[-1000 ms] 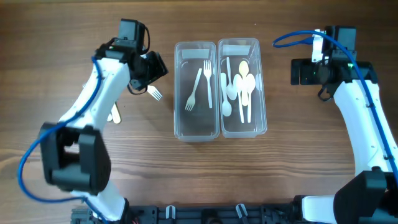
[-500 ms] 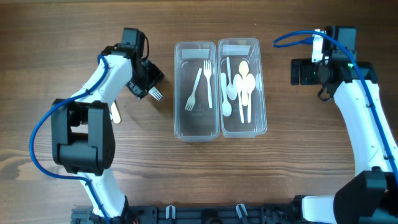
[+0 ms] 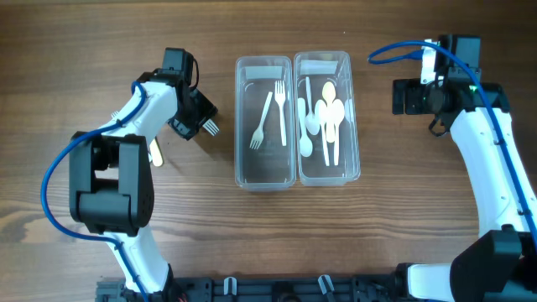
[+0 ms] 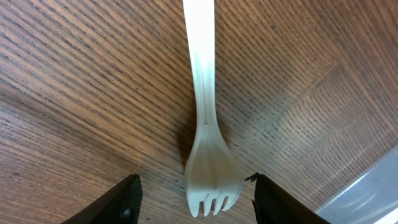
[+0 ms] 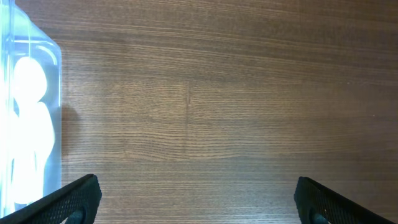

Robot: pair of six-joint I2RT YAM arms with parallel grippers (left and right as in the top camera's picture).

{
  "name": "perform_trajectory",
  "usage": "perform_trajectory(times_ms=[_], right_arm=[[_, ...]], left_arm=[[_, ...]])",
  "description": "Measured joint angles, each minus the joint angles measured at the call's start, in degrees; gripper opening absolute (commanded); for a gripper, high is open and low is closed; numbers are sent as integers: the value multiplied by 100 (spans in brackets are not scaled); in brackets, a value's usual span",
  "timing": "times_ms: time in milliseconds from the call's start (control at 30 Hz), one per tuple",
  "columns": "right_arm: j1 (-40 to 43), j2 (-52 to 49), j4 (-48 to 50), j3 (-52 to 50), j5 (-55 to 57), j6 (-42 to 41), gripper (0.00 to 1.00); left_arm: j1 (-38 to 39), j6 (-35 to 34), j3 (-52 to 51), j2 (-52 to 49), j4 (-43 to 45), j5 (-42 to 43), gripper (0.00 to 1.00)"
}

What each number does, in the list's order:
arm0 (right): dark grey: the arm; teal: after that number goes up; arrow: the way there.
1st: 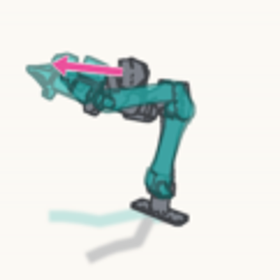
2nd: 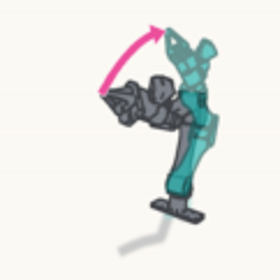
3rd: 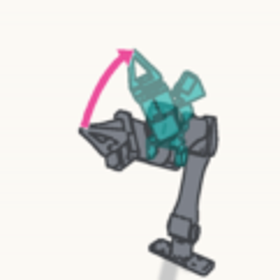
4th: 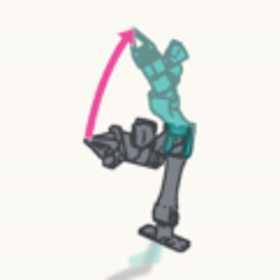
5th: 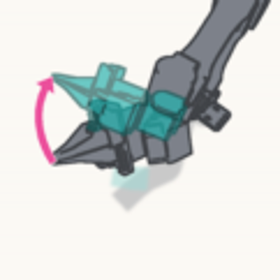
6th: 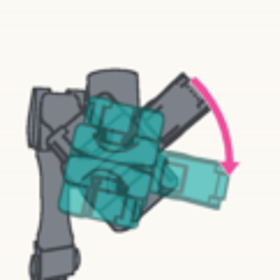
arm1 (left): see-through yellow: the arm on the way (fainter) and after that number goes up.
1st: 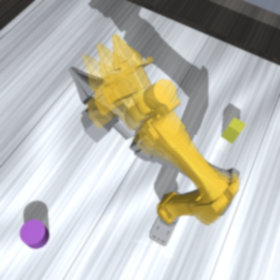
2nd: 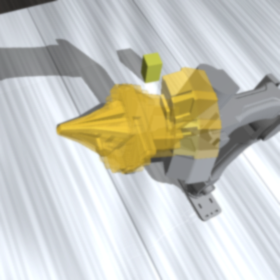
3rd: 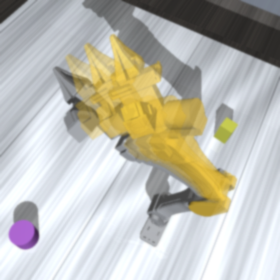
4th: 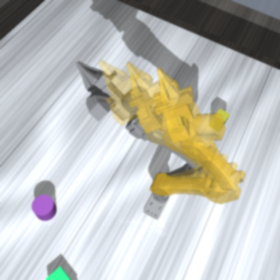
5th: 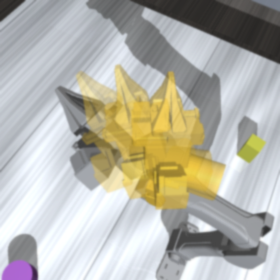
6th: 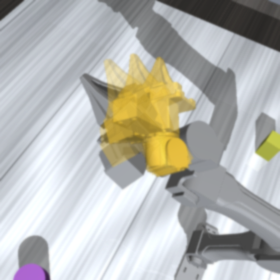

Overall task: Pack container
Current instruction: 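Move the left gripper to the white spork and grasp it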

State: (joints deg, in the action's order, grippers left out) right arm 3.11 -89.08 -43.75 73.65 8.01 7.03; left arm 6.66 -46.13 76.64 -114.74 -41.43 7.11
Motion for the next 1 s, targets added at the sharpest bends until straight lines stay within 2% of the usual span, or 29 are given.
perform_trajectory(times_ms=[400,533,633,1000], right_arm=[[0,0,2,0,0,0,100],[0,0,2,0,2,0,100],[0,0,4,2,2,0,100],[0,0,2,0,2,0,100]], left_arm=[[0,-11,4,-105,157,-2,60],[0,-52,7,-116,197,-20,38],[0,-70,7,-142,210,-46,33],[-24,-55,13,-142,11,-39,35]])
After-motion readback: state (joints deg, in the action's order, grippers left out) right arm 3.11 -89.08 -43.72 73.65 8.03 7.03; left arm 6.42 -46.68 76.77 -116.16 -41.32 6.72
